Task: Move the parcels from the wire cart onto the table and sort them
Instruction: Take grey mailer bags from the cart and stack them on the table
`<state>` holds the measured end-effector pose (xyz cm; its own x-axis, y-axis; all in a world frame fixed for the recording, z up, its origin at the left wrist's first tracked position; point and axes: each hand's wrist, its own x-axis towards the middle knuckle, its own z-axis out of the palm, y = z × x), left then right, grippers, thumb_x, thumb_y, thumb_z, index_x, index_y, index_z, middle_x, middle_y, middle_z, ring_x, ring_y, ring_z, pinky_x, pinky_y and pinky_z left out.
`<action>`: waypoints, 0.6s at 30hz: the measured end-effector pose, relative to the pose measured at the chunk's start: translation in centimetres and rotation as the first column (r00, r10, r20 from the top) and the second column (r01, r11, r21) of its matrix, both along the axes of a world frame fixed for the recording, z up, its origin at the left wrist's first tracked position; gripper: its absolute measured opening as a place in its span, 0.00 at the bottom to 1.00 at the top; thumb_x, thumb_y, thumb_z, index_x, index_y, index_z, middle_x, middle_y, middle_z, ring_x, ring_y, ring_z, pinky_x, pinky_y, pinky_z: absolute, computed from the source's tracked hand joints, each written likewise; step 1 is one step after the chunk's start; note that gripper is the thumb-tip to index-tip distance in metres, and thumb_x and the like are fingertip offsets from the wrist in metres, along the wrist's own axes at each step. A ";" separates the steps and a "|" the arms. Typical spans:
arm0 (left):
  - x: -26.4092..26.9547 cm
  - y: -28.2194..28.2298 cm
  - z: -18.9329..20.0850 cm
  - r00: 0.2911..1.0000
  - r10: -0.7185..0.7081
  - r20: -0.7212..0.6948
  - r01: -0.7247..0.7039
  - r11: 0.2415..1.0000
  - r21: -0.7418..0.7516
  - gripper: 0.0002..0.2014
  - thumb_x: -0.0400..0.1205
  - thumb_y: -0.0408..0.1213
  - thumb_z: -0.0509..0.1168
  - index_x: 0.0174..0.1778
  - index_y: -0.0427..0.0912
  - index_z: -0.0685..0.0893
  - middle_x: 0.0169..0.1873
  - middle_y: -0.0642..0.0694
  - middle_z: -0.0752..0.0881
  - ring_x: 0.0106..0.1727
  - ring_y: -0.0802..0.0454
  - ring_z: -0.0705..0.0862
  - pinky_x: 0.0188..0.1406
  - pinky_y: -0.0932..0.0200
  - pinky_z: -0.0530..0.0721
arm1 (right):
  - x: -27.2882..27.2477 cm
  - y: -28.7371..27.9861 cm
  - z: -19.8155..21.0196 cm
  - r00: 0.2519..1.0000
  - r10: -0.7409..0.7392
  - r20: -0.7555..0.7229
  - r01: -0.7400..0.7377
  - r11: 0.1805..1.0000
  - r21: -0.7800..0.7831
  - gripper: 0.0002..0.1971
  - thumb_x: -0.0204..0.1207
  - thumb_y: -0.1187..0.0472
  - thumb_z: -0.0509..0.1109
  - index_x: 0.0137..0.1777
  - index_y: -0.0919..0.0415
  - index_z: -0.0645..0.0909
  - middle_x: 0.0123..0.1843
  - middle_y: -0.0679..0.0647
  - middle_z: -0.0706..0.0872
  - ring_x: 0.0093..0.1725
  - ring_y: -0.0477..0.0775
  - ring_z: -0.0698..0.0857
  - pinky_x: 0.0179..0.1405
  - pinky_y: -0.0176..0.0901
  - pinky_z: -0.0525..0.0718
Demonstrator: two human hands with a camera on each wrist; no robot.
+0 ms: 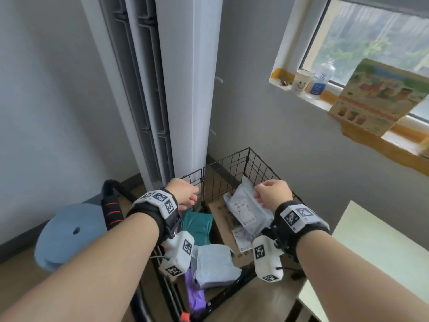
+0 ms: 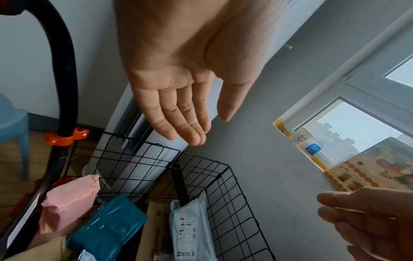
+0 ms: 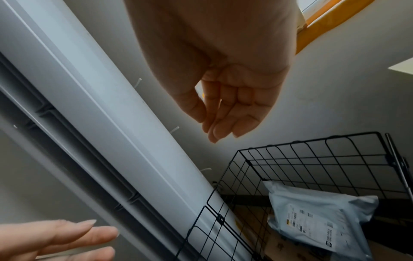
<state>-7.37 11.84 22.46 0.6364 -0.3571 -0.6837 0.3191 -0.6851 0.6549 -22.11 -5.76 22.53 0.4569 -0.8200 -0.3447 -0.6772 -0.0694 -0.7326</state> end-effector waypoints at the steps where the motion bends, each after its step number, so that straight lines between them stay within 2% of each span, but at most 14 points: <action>1: 0.4 0.0 -0.3 1.000 0.012 -0.004 -0.012 1.000 0.008 0.08 0.80 0.37 0.61 0.35 0.43 0.76 0.30 0.50 0.81 0.19 0.60 0.76 0.18 0.69 0.72 | 0.4 0.1 -0.4 1.000 0.004 -0.009 -0.004 1.000 0.006 0.08 0.78 0.61 0.66 0.44 0.58 0.87 0.38 0.55 0.90 0.42 0.54 0.88 0.50 0.51 0.89; 4: 1.2 -0.1 -1.3 1.000 0.032 0.000 -0.032 0.999 0.014 0.06 0.82 0.37 0.61 0.39 0.43 0.78 0.35 0.49 0.83 0.28 0.57 0.78 0.27 0.65 0.76 | 1.7 0.1 -1.5 0.999 0.016 -0.028 -0.015 1.000 0.022 0.08 0.78 0.61 0.66 0.39 0.55 0.84 0.40 0.56 0.90 0.45 0.56 0.88 0.51 0.52 0.89; 5: 1.3 -0.2 -1.4 0.999 0.035 -0.009 -0.035 0.999 0.005 0.07 0.83 0.36 0.60 0.39 0.43 0.77 0.34 0.49 0.82 0.28 0.56 0.77 0.27 0.66 0.75 | 2.1 0.1 -1.7 0.999 0.021 -0.034 -0.020 0.999 0.028 0.09 0.78 0.62 0.65 0.38 0.54 0.83 0.41 0.57 0.90 0.44 0.56 0.88 0.50 0.52 0.89; 8: 2.1 -0.4 -2.8 0.997 0.057 -0.061 -0.056 0.998 0.007 0.12 0.85 0.35 0.59 0.34 0.43 0.74 0.30 0.49 0.78 0.27 0.57 0.73 0.23 0.67 0.72 | 3.5 -0.1 -3.3 0.996 0.048 -0.070 -0.043 0.997 0.068 0.08 0.78 0.62 0.65 0.38 0.56 0.83 0.43 0.60 0.90 0.43 0.58 0.89 0.50 0.53 0.89; 11: 2.8 -0.7 -5.0 0.993 0.111 -0.039 -0.110 0.993 0.041 0.10 0.83 0.34 0.61 0.36 0.42 0.76 0.32 0.48 0.80 0.29 0.56 0.76 0.29 0.65 0.74 | 5.0 -0.5 -5.5 0.989 0.091 -0.119 -0.077 0.991 0.110 0.08 0.76 0.59 0.67 0.38 0.57 0.85 0.43 0.60 0.91 0.48 0.60 0.89 0.54 0.57 0.88; 13: 3.3 -1.1 -6.8 0.988 0.147 -0.050 -0.145 0.989 0.042 0.07 0.83 0.34 0.62 0.38 0.41 0.78 0.33 0.47 0.81 0.29 0.56 0.77 0.29 0.65 0.74 | 5.8 -1.1 -7.3 0.983 0.093 -0.161 -0.070 0.987 0.142 0.08 0.76 0.60 0.67 0.36 0.55 0.84 0.41 0.58 0.90 0.48 0.59 0.88 0.54 0.57 0.88; 16: 3.9 -1.8 -9.5 0.975 0.191 -0.113 -0.187 0.981 0.047 0.13 0.84 0.32 0.60 0.32 0.40 0.75 0.26 0.47 0.77 0.16 0.57 0.73 0.22 0.65 0.68 | 7.0 -2.5 -10.4 0.976 0.100 -0.192 -0.062 0.979 0.197 0.09 0.77 0.60 0.67 0.35 0.55 0.84 0.37 0.56 0.89 0.47 0.58 0.88 0.54 0.56 0.88; 17: 4.1 -2.0 -10.7 0.972 0.193 -0.133 -0.188 0.981 0.053 0.13 0.84 0.31 0.59 0.31 0.40 0.75 0.26 0.46 0.76 0.17 0.57 0.74 0.24 0.64 0.69 | 7.4 -2.9 -11.5 0.972 0.113 -0.205 -0.069 0.975 0.211 0.09 0.77 0.60 0.67 0.35 0.55 0.84 0.37 0.56 0.90 0.47 0.58 0.89 0.54 0.55 0.88; 18: 4.3 -2.3 -11.8 0.971 0.189 -0.148 -0.181 0.981 0.063 0.12 0.84 0.31 0.60 0.33 0.41 0.76 0.28 0.46 0.78 0.21 0.55 0.77 0.28 0.62 0.73 | 7.8 -3.3 -12.7 0.968 0.128 -0.215 -0.078 0.971 0.226 0.09 0.76 0.60 0.67 0.35 0.55 0.84 0.37 0.56 0.90 0.46 0.58 0.89 0.54 0.55 0.88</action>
<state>-3.03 9.55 10.63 0.5750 -0.2066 -0.7916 0.5370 -0.6347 0.5557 -14.33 -9.10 9.88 0.4246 -0.6682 -0.6110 -0.8242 -0.0059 -0.5663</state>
